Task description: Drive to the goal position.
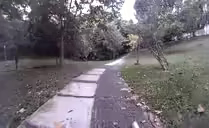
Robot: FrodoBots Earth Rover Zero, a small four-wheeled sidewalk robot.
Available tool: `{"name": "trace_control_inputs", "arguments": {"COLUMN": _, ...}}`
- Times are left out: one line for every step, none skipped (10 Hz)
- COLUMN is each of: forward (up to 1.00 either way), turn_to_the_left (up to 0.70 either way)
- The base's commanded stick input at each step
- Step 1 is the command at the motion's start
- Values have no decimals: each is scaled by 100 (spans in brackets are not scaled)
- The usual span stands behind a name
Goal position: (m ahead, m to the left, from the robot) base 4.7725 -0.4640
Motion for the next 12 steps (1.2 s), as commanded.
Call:
{"name": "trace_control_inputs", "arguments": {"forward": 70, "turn_to_the_left": -13}}
{"name": "trace_control_inputs", "arguments": {"forward": 70, "turn_to_the_left": -5}}
{"name": "trace_control_inputs", "arguments": {"forward": 70, "turn_to_the_left": 0}}
{"name": "trace_control_inputs", "arguments": {"forward": 70, "turn_to_the_left": 1}}
{"name": "trace_control_inputs", "arguments": {"forward": 70, "turn_to_the_left": 1}}
{"name": "trace_control_inputs", "arguments": {"forward": 70, "turn_to_the_left": 1}}
{"name": "trace_control_inputs", "arguments": {"forward": 70, "turn_to_the_left": 1}}
{"name": "trace_control_inputs", "arguments": {"forward": 70, "turn_to_the_left": 1}}
{"name": "trace_control_inputs", "arguments": {"forward": 70, "turn_to_the_left": 0}}
{"name": "trace_control_inputs", "arguments": {"forward": 70, "turn_to_the_left": -4}}
{"name": "trace_control_inputs", "arguments": {"forward": 70, "turn_to_the_left": -7}}
{"name": "trace_control_inputs", "arguments": {"forward": 70, "turn_to_the_left": -8}}
